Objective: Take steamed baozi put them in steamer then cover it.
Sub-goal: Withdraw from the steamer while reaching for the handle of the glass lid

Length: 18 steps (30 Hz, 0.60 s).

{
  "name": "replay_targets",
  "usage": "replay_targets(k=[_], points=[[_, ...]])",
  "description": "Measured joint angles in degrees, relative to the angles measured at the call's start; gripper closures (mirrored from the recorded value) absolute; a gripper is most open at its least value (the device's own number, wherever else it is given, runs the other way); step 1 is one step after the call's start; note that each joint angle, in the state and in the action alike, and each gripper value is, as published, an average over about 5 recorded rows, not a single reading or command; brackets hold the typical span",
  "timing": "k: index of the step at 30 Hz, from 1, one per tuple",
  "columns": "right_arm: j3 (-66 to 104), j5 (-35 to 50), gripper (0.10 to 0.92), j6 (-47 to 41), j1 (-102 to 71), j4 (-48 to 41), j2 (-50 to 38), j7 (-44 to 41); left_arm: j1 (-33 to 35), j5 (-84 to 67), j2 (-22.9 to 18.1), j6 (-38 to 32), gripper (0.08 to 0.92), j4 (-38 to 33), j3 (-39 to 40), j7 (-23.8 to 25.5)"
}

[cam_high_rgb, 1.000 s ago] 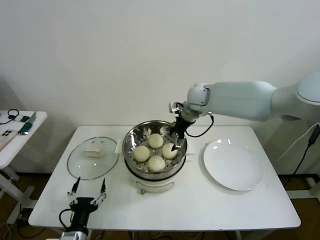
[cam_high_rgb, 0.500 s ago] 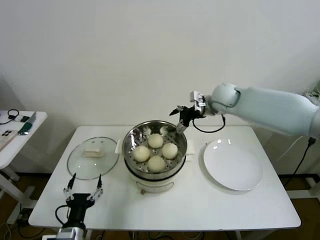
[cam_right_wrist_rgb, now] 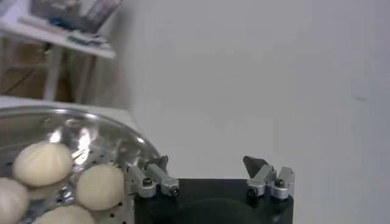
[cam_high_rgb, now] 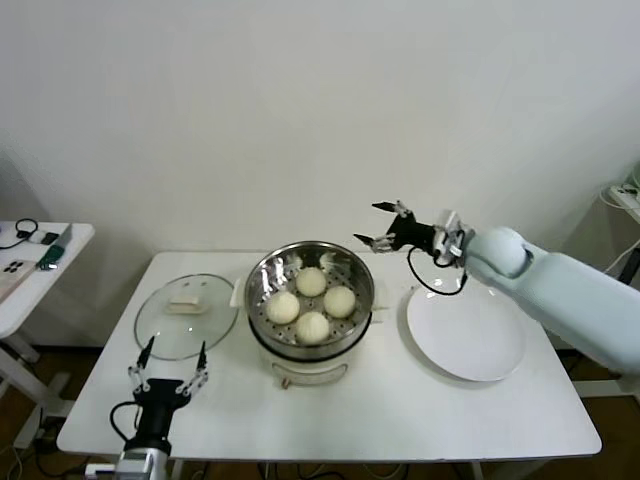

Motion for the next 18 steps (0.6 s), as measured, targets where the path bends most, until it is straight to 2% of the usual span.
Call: replay_targets(k=[9, 18], points=[[28.0, -6.0, 0.203, -0.4, -27.2, 6.5, 1.7, 4.6, -1.0, 6.0, 0.6, 2.6, 0.177, -0.9, -0.5, 0.0], [48.3, -10.0, 0.203, -0.5, -47.5, 11.3, 8.5, 6.1, -3.2, 30.2, 2.6, 7.8, 0.177, -0.6, -1.3, 0.8]])
